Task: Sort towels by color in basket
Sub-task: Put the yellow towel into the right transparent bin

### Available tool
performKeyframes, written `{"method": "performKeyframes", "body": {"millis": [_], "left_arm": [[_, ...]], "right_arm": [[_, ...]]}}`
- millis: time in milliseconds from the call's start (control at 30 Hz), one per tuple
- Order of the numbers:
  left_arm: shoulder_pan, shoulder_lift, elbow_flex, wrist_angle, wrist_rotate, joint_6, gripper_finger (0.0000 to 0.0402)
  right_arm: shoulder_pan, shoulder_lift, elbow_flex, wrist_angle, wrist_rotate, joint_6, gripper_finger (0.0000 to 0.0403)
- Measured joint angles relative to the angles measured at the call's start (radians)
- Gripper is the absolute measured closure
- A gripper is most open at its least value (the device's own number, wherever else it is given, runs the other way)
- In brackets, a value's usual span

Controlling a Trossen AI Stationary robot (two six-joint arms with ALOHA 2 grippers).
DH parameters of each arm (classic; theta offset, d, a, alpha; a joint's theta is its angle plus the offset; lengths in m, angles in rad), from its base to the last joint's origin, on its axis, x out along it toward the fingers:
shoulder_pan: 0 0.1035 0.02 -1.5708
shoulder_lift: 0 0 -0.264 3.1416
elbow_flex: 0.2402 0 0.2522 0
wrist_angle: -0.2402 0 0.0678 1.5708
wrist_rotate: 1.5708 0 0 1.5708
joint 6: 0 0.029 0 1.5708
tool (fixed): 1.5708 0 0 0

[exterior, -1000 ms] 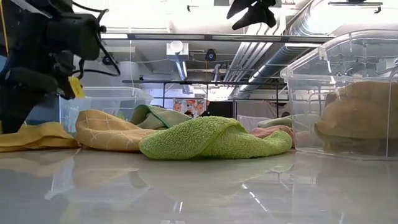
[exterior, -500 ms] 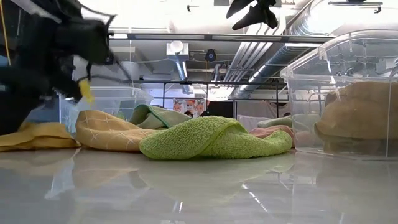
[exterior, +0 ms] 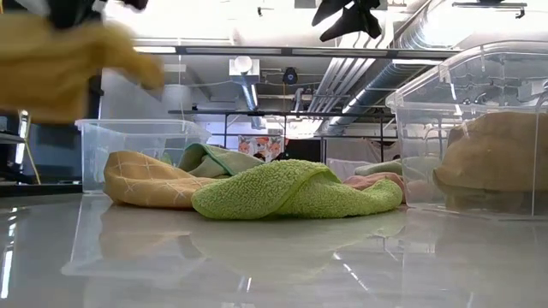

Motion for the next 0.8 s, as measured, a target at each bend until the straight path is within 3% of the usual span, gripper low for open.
{"method": "performKeyframes", "body": {"millis": [133,267,500,633,800], "left_arm": [[0.018,0.032,0.151,0.068,-0.143,0.051,0.0398],[0.081,0.063,0.204,0.255,-0.225,0.092,0.0398],[0.215,0.141,0.198,0.645,-0.222,0.135,0.0399],[0.263,0.2,0.197,0.812,-0.186,0.136,0.0399],[0.285,0.248,0.196,0.959,-0.068,0.127,0.0399]], "right_arm": [[0.0,0.0,0.0,0.058,-0.043,-0.022,0.0219],[0.0,0.0,0.0,0.205,-0.142,-0.047,0.0216],[0.001,0.02,0.001,0.409,-0.232,-0.102,0.0161],[0.001,0.03,0.002,0.408,-0.211,-0.198,0.0131],[0.001,0.035,0.002,0.329,-0.172,-0.297,0.0128]]}}
